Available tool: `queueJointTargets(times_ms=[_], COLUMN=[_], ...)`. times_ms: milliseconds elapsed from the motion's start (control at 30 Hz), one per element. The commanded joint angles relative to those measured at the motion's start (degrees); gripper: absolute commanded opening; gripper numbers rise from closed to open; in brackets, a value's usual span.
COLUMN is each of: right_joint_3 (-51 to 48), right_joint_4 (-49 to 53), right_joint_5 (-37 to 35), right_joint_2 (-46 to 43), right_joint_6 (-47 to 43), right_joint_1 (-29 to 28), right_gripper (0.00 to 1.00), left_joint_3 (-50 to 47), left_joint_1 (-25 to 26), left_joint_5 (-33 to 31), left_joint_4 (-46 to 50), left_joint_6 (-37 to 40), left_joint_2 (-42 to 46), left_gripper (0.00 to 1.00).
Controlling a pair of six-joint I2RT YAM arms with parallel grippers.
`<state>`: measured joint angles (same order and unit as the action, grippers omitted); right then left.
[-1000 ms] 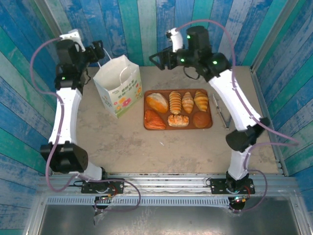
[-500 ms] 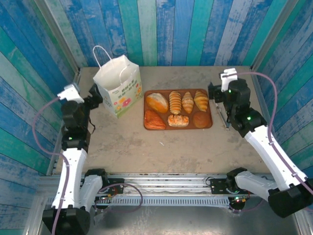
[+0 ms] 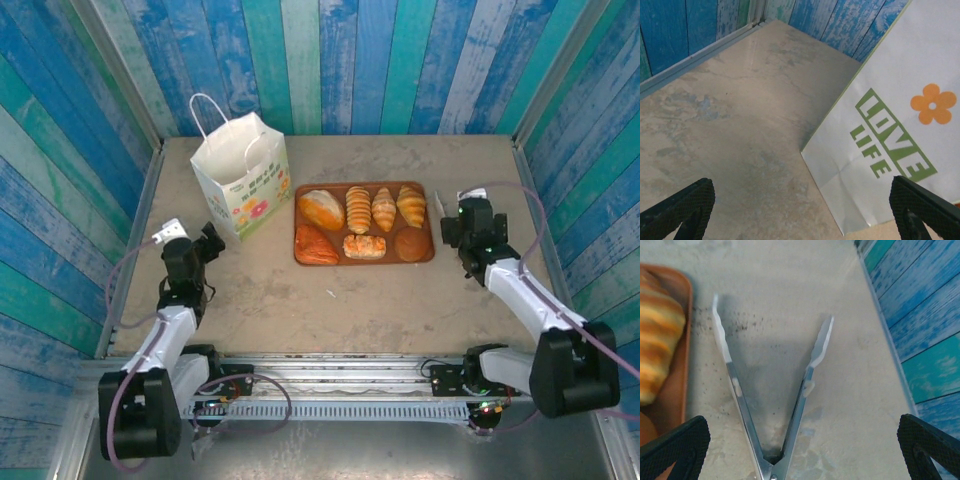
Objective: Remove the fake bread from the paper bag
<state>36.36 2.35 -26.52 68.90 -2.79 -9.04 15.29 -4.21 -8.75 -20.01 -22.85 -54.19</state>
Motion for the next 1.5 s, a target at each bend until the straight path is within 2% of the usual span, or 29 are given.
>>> queueJointTargets(times_ms=[0,167,300,467,567,867,933,1000,1067,1133,1200,1467], right_joint_3=[-3.5,-7.9,-10.4,-13.0,-12.5,-15.8,-16.7,-17.2,-17.0,-15.3,-14.2,-13.9], right_joint_4=[-11.4,-24.2,-32.6,-41.3,-42.8,-52.3,-54.4,-56.4,-58.3,-54.1,-53.2,-51.9], right_joint_5=[1.8,6.4,7.5,9.5,10.4,14.5,14.9,14.7,14.2,13.0,10.6,11.6], right_joint_2=[1.7,3.6,5.6,8.4,9.8,13.4,14.2,15.9,17.8,17.5,18.3,17.9], right_joint_6=[1.5,-0.7,-1.2,-1.2,-1.7,-2.7,-2.8,-2.7,-2.5,-1.6,0.1,1.2], right_joint_1=[0.9,1.1,1.1,1.1,1.1,1.1,1.1,1.1,1.1,1.1,1.6,2.9], right_gripper=[1.0,1.0,1.0,1.0,1.0,1.0,1.0,1.0,1.0,1.0,1.0,1.0], left_joint_3=[-0.8,-2.0,-3.9,-2.2,-1.3,-4.0,-1.5,-0.9,-0.3,-0.2,-0.2,-0.1], left_joint_1=[0.4,0.8,1.1,1.2,1.1,1.2,1.7,3.7,4.2,4.6,4.8,4.9], left_joint_5=[-1.9,0.5,3.7,6.1,6.4,7.6,7.6,3.7,2.7,1.7,1.4,1.2], left_joint_4=[-11.7,-20.4,-29.7,-33.3,-35.3,-50.8,-43.6,-45.0,-42.5,-42.3,-42.7,-41.9], left_joint_6=[5.1,13.0,14.3,15.8,17.2,18.7,18.9,20.2,20.1,20.4,20.5,20.5], left_joint_2=[-2.7,-9.2,-13.6,-19.4,-22.0,-32.2,-31.1,-32.4,-31.7,-31.8,-32.0,-31.8], left_gripper=[0.94,0.94,0.94,0.94,0.94,0.94,0.94,0.94,0.94,0.94,0.94,0.94])
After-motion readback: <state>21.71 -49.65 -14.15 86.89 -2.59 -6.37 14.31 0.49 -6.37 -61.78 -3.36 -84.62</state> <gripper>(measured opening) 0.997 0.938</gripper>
